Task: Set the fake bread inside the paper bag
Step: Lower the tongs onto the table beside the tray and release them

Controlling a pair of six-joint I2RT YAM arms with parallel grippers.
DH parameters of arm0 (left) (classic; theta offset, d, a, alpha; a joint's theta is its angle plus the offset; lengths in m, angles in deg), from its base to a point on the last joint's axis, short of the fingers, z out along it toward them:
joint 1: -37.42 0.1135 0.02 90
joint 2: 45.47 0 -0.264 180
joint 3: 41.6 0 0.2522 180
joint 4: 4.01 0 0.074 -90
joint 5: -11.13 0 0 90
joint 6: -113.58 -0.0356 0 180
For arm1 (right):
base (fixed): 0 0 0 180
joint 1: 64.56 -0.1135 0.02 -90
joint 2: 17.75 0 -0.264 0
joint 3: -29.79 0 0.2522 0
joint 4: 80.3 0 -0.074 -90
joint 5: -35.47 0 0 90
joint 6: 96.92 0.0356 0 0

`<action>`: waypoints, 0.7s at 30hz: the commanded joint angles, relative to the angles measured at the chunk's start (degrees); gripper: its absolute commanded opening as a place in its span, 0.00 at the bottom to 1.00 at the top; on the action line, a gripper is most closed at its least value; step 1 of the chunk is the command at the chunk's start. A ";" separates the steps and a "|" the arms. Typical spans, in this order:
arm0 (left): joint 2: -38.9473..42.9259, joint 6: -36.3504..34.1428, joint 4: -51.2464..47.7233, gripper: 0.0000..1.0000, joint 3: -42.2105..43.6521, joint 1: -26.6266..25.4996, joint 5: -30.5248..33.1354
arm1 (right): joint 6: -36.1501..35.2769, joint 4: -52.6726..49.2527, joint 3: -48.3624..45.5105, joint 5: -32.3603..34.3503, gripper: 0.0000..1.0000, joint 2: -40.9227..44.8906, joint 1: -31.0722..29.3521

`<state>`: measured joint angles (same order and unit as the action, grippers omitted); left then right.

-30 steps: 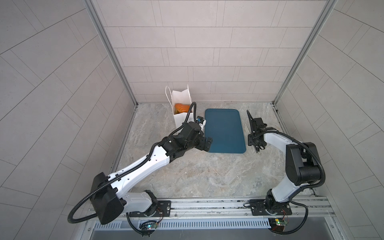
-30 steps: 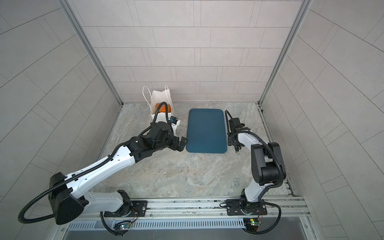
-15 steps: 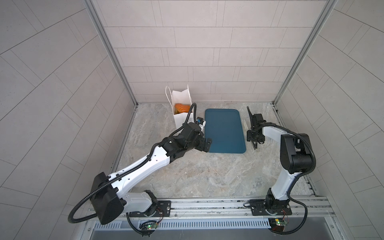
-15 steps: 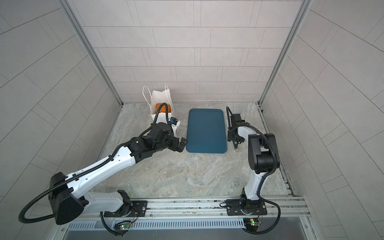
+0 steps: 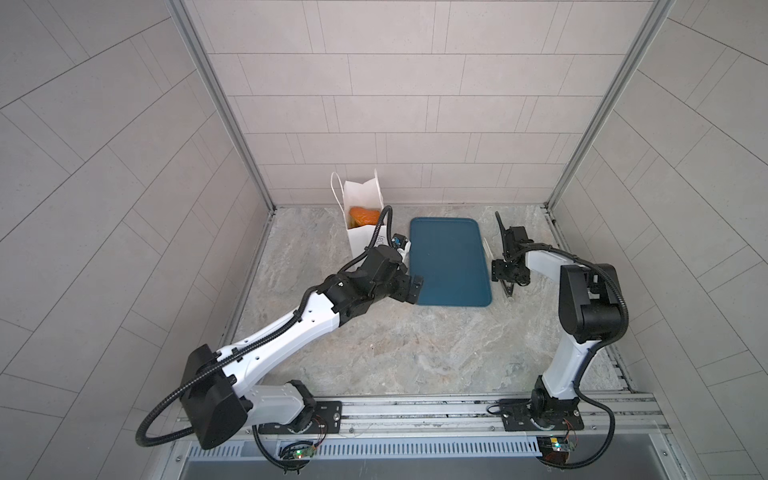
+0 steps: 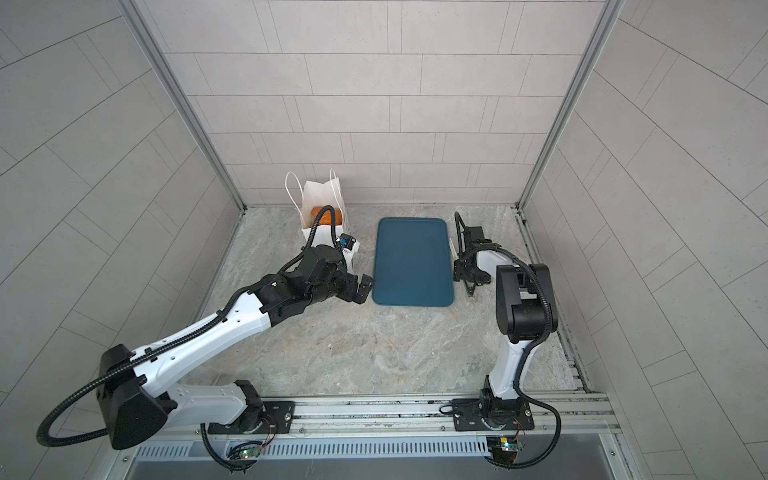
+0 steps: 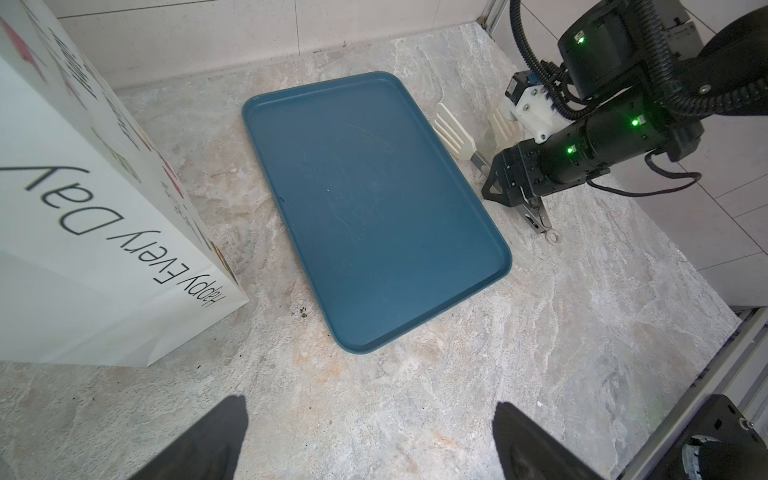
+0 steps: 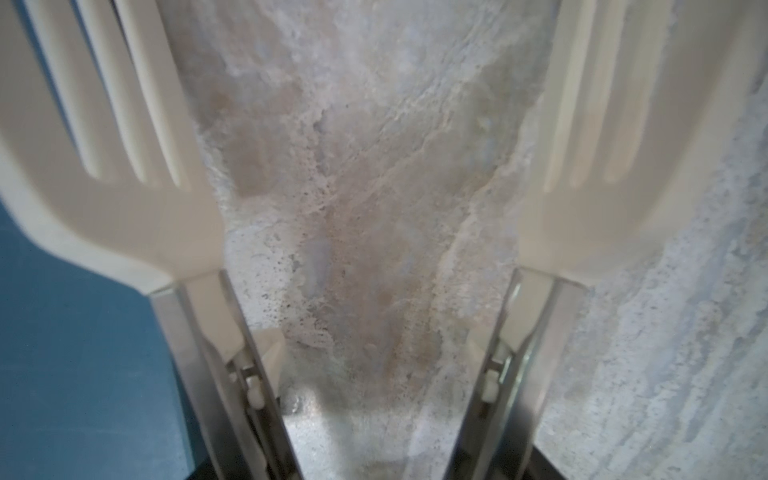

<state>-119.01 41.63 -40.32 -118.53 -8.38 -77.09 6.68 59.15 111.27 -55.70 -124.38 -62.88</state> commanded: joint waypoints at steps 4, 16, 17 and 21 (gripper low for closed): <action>1.73 0.15 0.05 1.00 0.84 -0.34 1.65 | -0.49 0.67 -2.26 0.03 0.87 5.86 0.35; 4.34 -0.49 -0.10 1.00 2.12 -0.39 4.72 | -1.32 5.66 -8.31 1.54 0.93 15.15 0.40; 4.82 -0.39 0.14 1.00 2.41 -0.34 5.20 | -1.49 6.56 -9.41 1.61 0.93 15.95 0.35; 6.47 0.24 0.74 1.00 3.66 -0.31 7.76 | -1.69 13.89 -15.81 2.53 0.93 21.33 0.37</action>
<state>-114.40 41.61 -40.32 -116.04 -8.38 -72.52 5.55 67.50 98.29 -54.94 -106.83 -62.77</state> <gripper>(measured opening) 0.998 0.928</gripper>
